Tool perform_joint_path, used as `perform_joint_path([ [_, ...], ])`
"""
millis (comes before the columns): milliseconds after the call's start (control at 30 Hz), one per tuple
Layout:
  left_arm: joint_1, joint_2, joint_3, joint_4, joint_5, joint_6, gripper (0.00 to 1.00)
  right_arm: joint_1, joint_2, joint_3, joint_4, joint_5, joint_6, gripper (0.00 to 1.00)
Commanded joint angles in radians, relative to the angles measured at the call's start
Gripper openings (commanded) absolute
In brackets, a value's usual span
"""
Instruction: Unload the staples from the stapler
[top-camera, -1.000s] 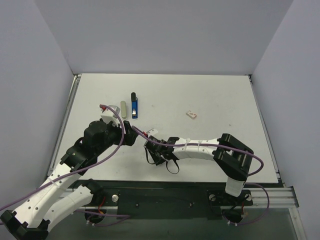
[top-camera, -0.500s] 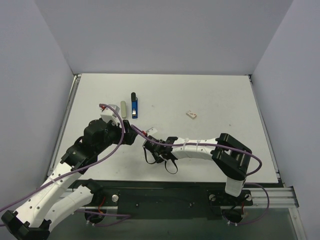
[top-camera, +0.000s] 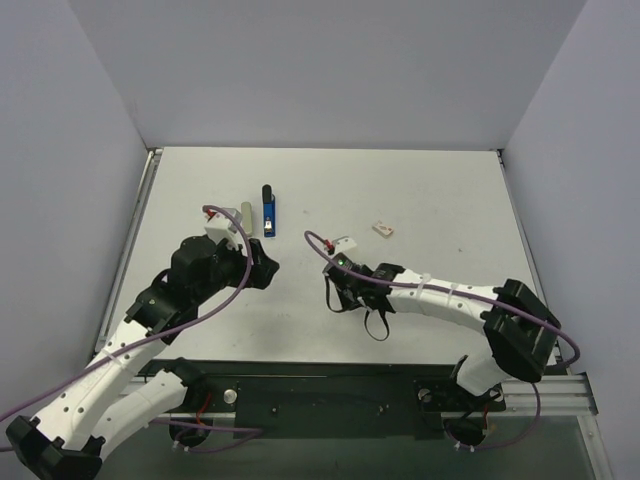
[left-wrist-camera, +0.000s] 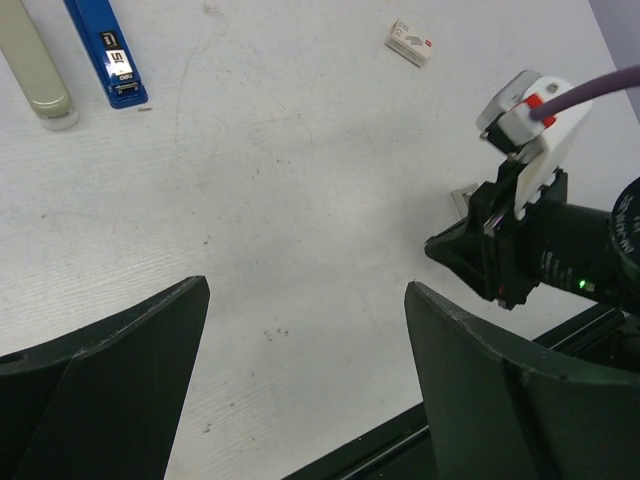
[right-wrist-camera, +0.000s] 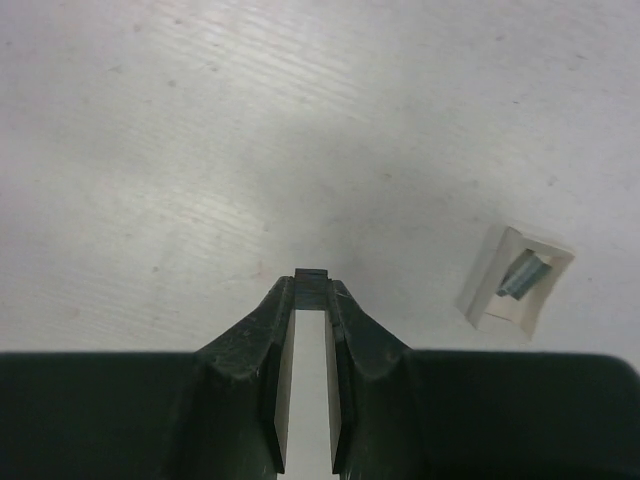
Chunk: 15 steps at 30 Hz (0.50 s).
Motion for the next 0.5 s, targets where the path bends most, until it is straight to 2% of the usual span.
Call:
perform_joint_path([
  [0, 0.007, 0.004, 0.012, 0.058, 0.019, -0.004, 0.91, -0.089, -0.094, -0.067, -0.050, 0.031, 0.026, 0.04],
  [467, 0.016, 0.019, 0.011, 0.071, 0.046, -0.007, 0.91, -0.262, -0.228, -0.189, -0.091, 0.072, 0.084, 0.04],
])
